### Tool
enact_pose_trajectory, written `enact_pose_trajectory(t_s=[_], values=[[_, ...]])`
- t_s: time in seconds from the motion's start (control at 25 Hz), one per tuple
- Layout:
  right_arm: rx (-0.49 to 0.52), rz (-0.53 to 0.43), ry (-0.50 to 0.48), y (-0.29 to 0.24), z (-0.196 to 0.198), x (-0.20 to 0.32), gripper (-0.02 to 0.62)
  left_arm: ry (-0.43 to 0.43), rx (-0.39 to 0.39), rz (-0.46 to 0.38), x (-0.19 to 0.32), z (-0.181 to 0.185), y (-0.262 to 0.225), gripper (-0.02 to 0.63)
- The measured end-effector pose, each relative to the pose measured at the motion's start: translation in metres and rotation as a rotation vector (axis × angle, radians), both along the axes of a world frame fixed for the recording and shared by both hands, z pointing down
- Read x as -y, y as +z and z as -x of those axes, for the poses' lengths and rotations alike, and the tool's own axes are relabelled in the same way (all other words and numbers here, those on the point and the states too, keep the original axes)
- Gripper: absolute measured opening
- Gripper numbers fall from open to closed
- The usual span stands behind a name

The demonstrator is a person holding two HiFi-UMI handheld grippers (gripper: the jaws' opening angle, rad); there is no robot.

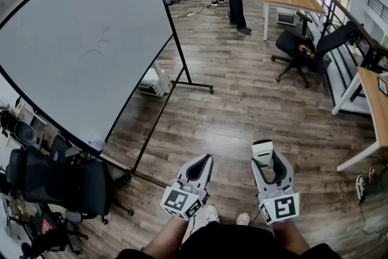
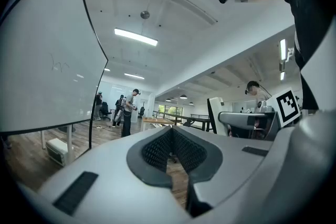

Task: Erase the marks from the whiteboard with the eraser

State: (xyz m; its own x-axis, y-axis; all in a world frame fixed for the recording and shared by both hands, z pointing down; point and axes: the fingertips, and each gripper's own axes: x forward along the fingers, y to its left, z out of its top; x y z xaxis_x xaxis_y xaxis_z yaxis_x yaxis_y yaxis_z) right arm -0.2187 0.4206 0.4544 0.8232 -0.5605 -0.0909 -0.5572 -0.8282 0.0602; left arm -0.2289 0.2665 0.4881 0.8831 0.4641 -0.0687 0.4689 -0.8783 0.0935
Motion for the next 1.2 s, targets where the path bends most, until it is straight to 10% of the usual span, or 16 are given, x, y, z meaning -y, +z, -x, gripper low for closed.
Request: enact_pose_trajectory(t_s=[1.2], values=[[-0.046, 0.035, 0.07, -0.02, -0.049, 0.099, 0.255, 0.021, -0.047, -0.037, 0.108, -0.045, -0.012, 0.02]])
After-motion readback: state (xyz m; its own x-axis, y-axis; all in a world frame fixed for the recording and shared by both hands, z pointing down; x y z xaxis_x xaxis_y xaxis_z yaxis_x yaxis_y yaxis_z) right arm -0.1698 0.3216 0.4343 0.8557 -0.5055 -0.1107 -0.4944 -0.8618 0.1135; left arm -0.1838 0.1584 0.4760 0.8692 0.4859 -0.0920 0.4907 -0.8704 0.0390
